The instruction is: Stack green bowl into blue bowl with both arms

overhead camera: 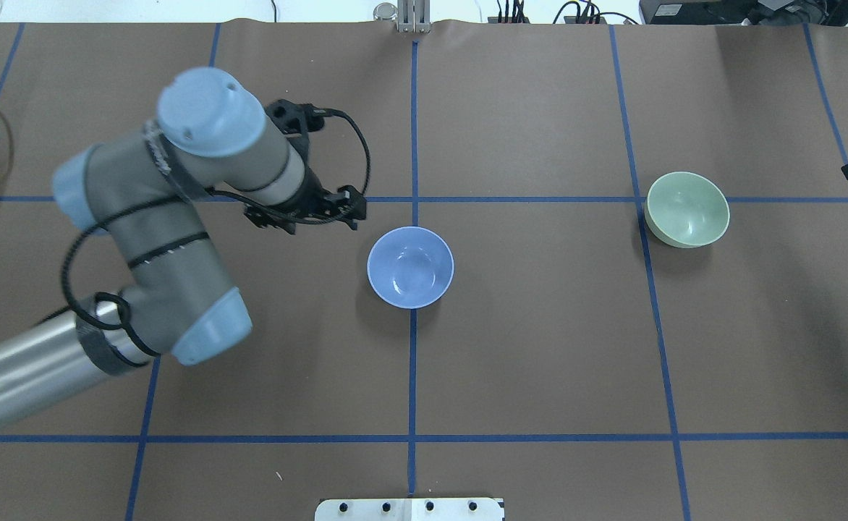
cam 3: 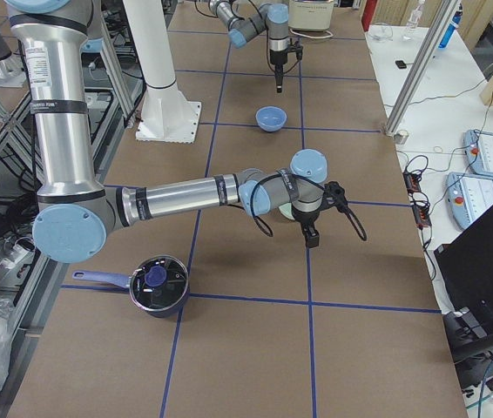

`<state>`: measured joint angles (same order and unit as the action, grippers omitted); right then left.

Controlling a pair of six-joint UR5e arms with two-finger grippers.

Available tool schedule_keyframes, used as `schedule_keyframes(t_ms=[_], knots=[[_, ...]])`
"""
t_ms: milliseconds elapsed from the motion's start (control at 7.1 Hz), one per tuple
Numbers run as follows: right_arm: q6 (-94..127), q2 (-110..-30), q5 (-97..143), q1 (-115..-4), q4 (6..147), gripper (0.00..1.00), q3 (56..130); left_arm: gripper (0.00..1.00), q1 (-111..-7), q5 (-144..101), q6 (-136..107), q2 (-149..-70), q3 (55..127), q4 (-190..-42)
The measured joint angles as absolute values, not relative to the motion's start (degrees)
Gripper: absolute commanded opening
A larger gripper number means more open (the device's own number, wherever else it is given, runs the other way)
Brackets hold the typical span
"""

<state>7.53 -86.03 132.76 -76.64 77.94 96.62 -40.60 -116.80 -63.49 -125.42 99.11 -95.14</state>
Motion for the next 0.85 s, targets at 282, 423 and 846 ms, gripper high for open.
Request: schedule_keyframes(t_ms=[282, 423, 846], knots=[[8.64, -85.47, 132.72, -75.28, 77.86, 1.00, 96.67, 0.98, -51.99, -122.96, -44.62, -120.14, 103.34, -87.19], [10.92, -84.71, 132.65, -74.20, 77.56, 1.00, 96.68, 0.98, -58.19, -125.30, -34.01, -117.88, 103.61, -83.26], [21.76, -82.85, 131.33, -69.53, 73.21, 1.00, 96.81, 0.98, -78.59, -129.38, 0.34, -112.04, 101.01, -69.20]])
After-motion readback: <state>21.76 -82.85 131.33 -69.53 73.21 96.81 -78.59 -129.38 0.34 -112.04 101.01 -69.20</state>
